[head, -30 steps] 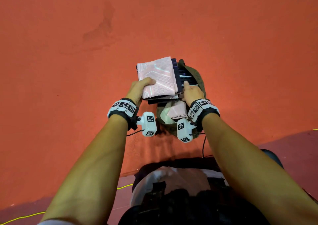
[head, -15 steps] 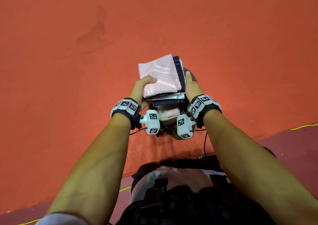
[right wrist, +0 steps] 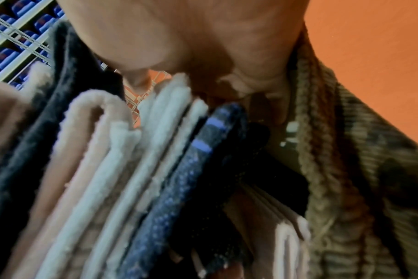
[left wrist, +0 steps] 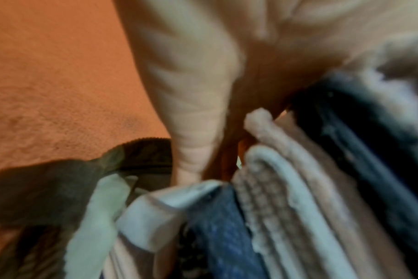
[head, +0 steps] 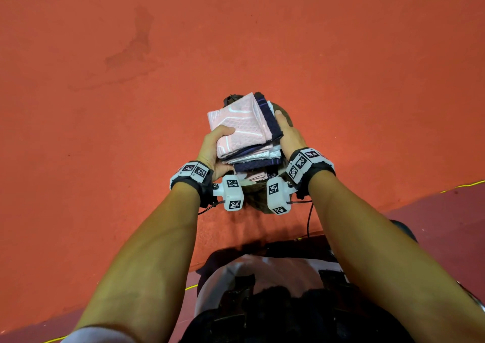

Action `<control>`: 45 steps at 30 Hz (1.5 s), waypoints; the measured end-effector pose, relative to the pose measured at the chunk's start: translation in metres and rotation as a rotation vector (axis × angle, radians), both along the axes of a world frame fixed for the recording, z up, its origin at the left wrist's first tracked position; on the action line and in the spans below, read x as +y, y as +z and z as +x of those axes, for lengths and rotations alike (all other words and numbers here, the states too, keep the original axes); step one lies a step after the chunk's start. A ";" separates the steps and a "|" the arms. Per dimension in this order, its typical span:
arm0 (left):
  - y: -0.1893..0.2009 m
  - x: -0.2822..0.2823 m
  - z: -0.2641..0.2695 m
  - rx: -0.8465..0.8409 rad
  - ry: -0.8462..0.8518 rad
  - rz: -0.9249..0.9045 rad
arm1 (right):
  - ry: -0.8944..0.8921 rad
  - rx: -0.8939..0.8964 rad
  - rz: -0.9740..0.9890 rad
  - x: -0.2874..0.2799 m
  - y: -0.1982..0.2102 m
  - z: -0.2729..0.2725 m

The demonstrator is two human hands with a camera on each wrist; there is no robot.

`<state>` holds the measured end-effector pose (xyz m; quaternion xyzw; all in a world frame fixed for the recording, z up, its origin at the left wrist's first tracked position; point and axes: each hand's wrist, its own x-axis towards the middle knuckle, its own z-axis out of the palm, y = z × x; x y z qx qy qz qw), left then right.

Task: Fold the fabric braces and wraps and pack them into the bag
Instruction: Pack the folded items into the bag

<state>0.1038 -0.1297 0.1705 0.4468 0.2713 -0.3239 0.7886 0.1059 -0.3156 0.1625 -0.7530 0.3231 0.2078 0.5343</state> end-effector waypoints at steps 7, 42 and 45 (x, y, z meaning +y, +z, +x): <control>0.003 -0.008 0.008 -0.042 0.057 -0.086 | -0.050 -0.033 0.060 -0.003 -0.004 0.002; -0.052 0.024 0.022 -0.063 -0.235 0.617 | 0.101 -0.064 -0.113 -0.001 -0.030 -0.001; -0.064 0.029 0.016 -0.120 -0.291 0.734 | 0.094 -0.038 -0.119 -0.002 -0.033 -0.001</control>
